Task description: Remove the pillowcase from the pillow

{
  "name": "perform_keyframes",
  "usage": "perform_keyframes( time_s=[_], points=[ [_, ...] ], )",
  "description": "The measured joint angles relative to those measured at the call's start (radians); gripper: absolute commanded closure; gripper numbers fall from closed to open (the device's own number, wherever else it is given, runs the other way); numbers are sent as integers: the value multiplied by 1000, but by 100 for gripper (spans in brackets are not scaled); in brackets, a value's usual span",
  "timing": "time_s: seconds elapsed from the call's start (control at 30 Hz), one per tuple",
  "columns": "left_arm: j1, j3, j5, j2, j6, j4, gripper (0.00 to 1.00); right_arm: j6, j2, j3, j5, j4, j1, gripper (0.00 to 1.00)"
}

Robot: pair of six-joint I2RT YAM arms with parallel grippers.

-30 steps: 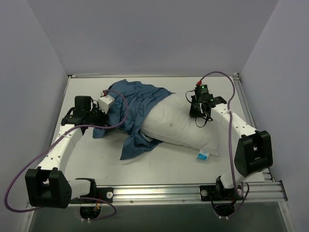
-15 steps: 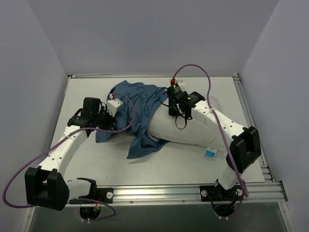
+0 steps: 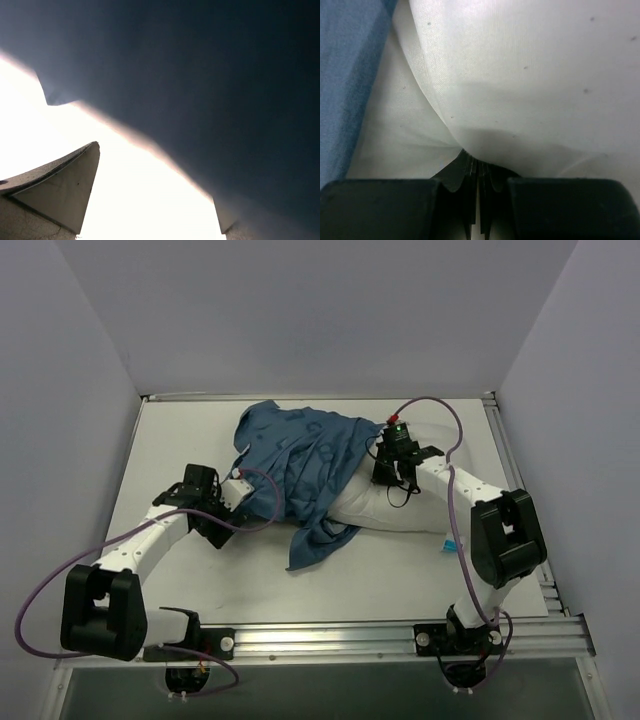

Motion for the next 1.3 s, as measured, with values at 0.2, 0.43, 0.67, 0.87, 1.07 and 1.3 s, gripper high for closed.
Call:
perform_keyframes(
  time_s=[0.2,0.43,0.67,0.87,1.07,1.3],
  points=[
    [15,26,-26,66,3,79,6,-46,13,-1,-47,39,-44,100],
    [4,80,19,251,-7,256,5,-72,22,-1,-66,61,-60,100],
    [3,159,6,354,-98,403,98,-82,27,-4,-79,86,-86,100],
    [61,169,-33,294,-169,489,98,-83,23,-28,-111,127,-149,100],
    [248,310,85,197,-201,376,98,-82,6,-38,-142,135,-184,100],
    [335,408,176,132,-192,180,98,-82,-20,-57,-198,148,-184,100]
  ],
)
